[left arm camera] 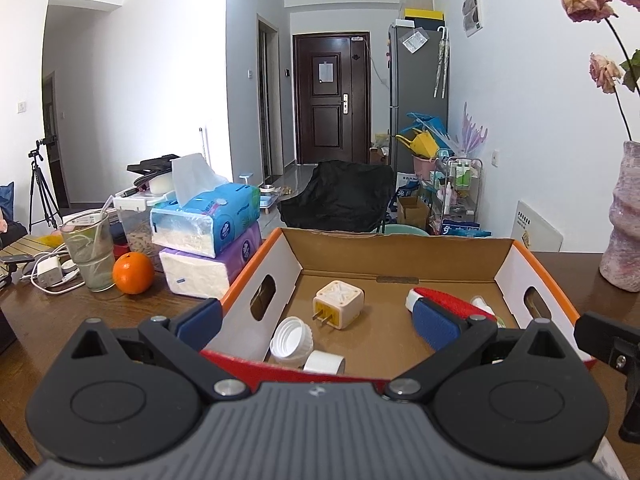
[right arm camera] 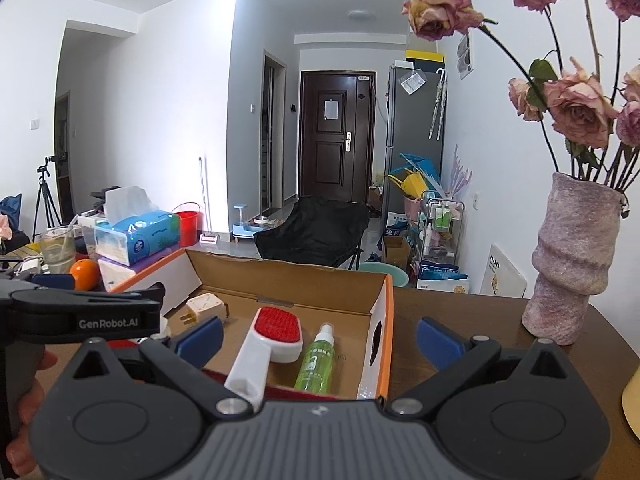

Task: Organize rigid objects
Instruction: 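Withdraw both open tools from the box toward the remaining table items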

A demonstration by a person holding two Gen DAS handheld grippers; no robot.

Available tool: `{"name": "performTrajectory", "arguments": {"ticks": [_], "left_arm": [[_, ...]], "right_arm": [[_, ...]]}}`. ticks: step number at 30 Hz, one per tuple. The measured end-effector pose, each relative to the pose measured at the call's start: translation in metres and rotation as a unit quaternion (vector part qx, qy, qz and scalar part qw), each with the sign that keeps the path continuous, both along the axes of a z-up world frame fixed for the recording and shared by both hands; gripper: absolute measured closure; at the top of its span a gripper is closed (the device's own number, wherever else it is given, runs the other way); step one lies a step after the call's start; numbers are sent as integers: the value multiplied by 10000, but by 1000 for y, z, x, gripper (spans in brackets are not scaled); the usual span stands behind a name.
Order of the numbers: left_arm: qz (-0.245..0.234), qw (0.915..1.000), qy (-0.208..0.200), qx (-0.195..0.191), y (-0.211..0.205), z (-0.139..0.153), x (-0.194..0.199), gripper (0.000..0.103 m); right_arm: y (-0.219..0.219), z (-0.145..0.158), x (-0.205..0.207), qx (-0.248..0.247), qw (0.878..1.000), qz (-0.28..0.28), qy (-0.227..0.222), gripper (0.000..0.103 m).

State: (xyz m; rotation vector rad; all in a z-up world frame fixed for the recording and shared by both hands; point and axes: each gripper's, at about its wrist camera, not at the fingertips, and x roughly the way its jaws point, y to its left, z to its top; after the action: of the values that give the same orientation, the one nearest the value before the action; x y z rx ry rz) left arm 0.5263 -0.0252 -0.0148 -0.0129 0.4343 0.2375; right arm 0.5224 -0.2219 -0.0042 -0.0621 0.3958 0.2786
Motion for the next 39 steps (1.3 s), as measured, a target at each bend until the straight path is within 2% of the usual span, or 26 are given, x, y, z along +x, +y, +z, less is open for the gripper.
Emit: {"name": "performTrajectory", "arguments": {"ticks": [24,39], "left_arm": [[-168,9996,200,-65,0,-6,-85,0],[-439,9982,404,-19,-8,-20,-136,0]], "right_arm": [[-6,-5,-90,59,9997,-25,-227,0],[-1,-31,-140,-74,9998,-140,-70,0]]}}
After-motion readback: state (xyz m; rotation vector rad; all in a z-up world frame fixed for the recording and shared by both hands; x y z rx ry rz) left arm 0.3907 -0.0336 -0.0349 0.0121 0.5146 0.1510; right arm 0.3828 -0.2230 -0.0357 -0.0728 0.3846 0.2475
